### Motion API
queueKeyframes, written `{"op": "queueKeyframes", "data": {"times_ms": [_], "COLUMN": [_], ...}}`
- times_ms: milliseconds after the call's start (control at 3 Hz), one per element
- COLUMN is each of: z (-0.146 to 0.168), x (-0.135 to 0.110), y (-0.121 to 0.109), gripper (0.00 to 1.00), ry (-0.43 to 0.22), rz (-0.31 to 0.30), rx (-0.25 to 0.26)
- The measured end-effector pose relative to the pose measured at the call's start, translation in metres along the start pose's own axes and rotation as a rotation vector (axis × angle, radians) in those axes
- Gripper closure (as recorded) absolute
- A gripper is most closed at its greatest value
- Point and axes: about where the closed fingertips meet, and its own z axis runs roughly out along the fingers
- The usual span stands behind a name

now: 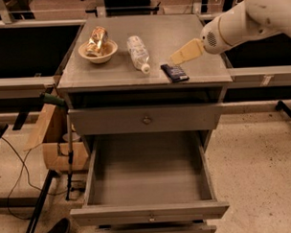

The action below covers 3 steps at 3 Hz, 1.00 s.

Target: Place rxbar blueberry into middle drawer

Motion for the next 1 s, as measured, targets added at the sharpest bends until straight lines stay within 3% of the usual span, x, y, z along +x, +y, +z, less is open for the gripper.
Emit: {"op": "queueKeyframes", "data": {"times_ms": [333, 1000], "z": [0.041, 0.091], "x": [-0.01, 0.0], "y": [0.005, 0.025], "gripper": [0.0, 0.0], "ry": [-0.008, 0.012], "rz": [0.022, 0.011], "rx": [0.007, -0.026]}}
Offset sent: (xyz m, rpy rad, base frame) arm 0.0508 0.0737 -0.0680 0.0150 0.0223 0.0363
